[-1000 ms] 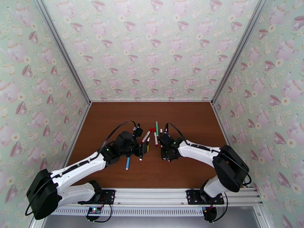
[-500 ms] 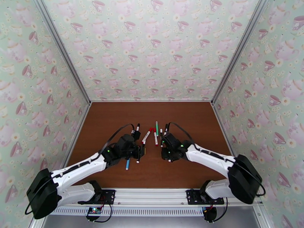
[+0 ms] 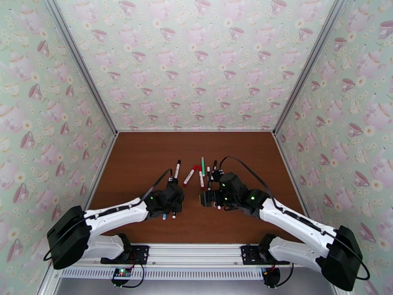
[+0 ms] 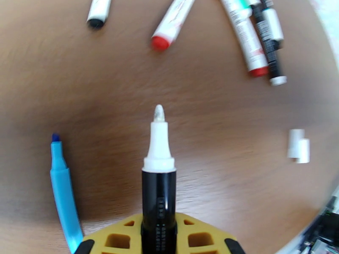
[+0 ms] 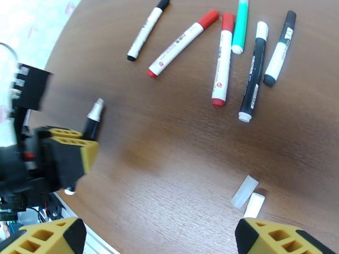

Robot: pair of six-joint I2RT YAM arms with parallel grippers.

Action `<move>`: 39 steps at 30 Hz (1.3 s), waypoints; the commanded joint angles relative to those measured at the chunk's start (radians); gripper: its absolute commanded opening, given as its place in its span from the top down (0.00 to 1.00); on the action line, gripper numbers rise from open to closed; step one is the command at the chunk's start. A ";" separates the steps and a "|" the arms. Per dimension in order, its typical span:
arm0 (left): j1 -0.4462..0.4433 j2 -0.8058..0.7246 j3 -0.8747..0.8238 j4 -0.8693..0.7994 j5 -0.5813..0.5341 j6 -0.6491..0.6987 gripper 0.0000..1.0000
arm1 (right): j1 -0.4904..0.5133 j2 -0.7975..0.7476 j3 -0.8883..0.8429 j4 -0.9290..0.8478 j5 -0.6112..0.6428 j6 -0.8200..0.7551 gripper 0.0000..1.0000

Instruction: Open the pen caps

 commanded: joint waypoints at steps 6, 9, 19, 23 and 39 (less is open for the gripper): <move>-0.028 0.117 0.074 -0.084 -0.161 -0.042 0.92 | -0.003 -0.109 -0.019 -0.022 0.110 0.001 0.00; -0.031 0.143 0.084 -0.090 -0.179 -0.047 0.89 | -0.003 -0.108 -0.022 -0.026 0.130 0.009 0.00; -0.034 0.210 0.113 -0.119 -0.214 -0.073 0.78 | -0.004 -0.076 -0.007 -0.058 0.162 0.025 0.00; -0.036 0.218 0.120 -0.130 -0.226 -0.080 0.70 | -0.003 -0.072 -0.005 -0.059 0.157 0.027 0.00; -0.019 0.116 0.221 -0.258 -0.236 -0.053 0.65 | -0.004 -0.077 -0.027 -0.030 0.153 0.013 0.00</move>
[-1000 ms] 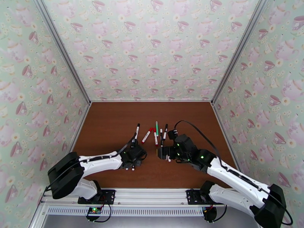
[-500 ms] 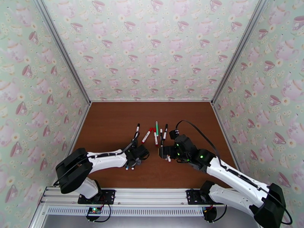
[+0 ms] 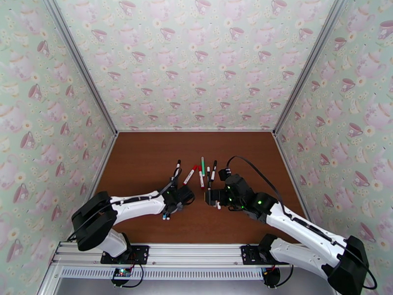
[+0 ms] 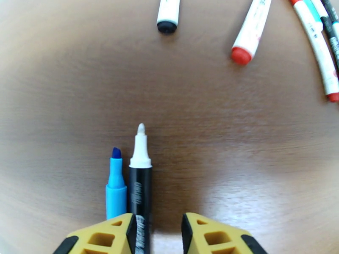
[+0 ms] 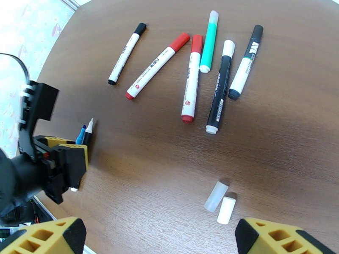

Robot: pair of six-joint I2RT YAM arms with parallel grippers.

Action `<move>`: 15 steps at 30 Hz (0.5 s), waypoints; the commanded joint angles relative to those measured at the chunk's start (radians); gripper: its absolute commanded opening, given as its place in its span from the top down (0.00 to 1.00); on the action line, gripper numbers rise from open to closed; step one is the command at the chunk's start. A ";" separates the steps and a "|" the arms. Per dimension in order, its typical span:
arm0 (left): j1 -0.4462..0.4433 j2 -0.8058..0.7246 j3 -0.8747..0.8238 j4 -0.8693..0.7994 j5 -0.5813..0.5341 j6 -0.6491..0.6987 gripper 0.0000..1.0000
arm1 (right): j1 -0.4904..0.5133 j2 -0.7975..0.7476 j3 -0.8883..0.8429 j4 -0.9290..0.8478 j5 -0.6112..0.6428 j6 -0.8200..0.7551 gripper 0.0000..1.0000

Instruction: Open the pen caps

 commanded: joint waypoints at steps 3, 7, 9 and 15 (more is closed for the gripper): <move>0.060 -0.085 0.037 0.043 0.105 0.082 0.65 | -0.003 -0.040 -0.031 0.020 0.052 0.010 0.00; 0.163 -0.098 0.038 0.150 0.290 0.175 0.62 | -0.003 -0.077 -0.037 0.031 0.085 0.020 0.03; 0.206 -0.084 0.065 0.179 0.365 0.244 0.62 | -0.004 -0.085 -0.034 0.029 0.101 0.021 0.04; 0.328 0.049 0.243 0.096 0.377 0.354 0.63 | -0.005 -0.093 -0.021 0.014 0.126 0.014 0.04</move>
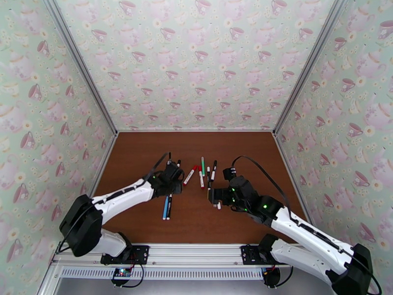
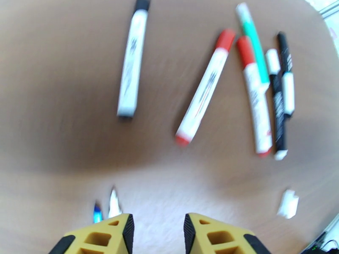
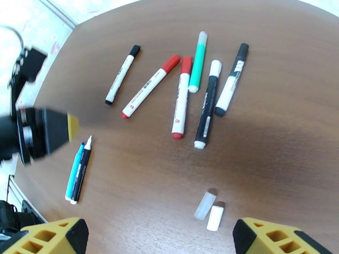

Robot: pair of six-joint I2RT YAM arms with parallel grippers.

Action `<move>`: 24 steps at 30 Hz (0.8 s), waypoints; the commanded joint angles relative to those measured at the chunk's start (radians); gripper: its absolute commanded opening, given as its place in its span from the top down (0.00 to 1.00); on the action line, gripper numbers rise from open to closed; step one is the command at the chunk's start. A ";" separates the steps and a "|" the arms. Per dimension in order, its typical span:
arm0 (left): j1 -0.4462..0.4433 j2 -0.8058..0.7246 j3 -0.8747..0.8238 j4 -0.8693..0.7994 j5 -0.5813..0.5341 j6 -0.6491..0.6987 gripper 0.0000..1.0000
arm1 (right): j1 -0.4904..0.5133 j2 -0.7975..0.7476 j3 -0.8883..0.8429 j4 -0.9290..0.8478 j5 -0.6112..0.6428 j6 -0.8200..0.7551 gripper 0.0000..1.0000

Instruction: Open the pen caps

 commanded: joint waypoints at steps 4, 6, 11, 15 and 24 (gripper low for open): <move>0.105 0.145 0.145 -0.023 0.065 0.124 0.63 | -0.005 0.003 0.017 -0.019 0.056 0.004 0.05; 0.131 0.197 0.188 -0.028 0.064 0.136 0.63 | -0.006 0.006 0.022 -0.017 0.051 0.001 0.05; 0.167 0.331 0.302 -0.044 0.093 0.176 0.63 | -0.005 0.007 0.033 -0.017 0.048 -0.002 0.05; 0.175 0.414 0.371 -0.075 0.096 0.189 0.63 | -0.005 0.013 0.037 -0.020 0.048 -0.004 0.05; 0.192 0.502 0.419 -0.065 0.103 0.190 0.67 | -0.005 0.060 0.034 0.011 0.005 0.006 0.05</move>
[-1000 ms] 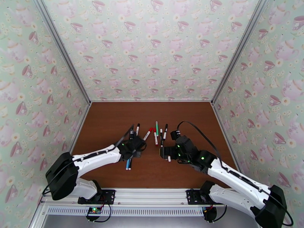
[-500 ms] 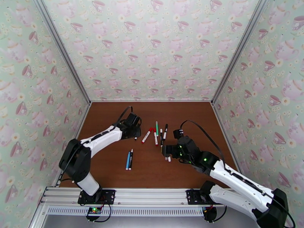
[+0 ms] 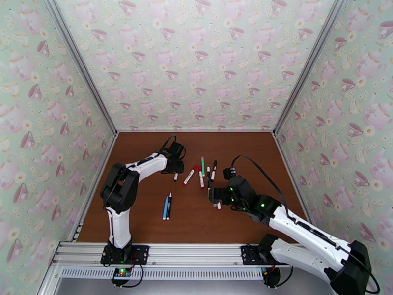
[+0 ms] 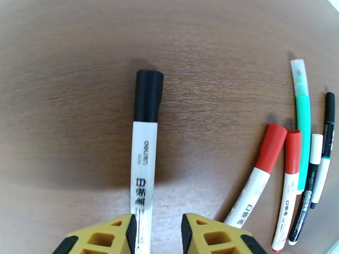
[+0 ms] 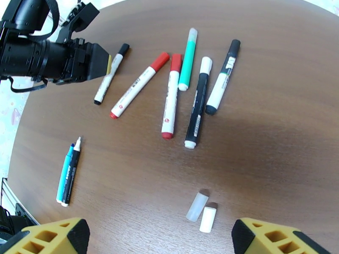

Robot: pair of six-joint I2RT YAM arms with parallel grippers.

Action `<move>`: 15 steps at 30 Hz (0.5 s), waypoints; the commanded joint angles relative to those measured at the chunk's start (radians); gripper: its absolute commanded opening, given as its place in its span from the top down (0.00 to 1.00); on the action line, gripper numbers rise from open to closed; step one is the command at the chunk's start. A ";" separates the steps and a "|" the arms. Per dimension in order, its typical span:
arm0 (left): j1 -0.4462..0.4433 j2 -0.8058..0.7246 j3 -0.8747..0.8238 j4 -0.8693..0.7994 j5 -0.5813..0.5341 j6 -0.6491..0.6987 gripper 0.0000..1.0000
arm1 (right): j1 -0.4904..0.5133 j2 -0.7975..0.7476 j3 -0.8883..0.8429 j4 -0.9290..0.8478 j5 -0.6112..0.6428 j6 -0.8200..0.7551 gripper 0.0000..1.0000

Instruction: Open the pen caps

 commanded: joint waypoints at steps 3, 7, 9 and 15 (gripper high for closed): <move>0.015 0.047 0.043 -0.014 0.005 0.018 0.68 | -0.005 0.015 0.032 0.012 -0.013 0.006 0.05; 0.016 0.073 0.054 -0.016 -0.009 0.027 0.69 | -0.004 0.014 0.029 0.011 -0.013 0.009 0.05; 0.016 0.086 0.062 -0.019 -0.013 0.032 0.69 | -0.004 0.012 0.025 0.011 -0.012 0.013 0.05; 0.016 0.116 0.082 -0.027 -0.021 0.040 0.72 | -0.004 0.008 0.019 0.006 -0.007 0.016 0.05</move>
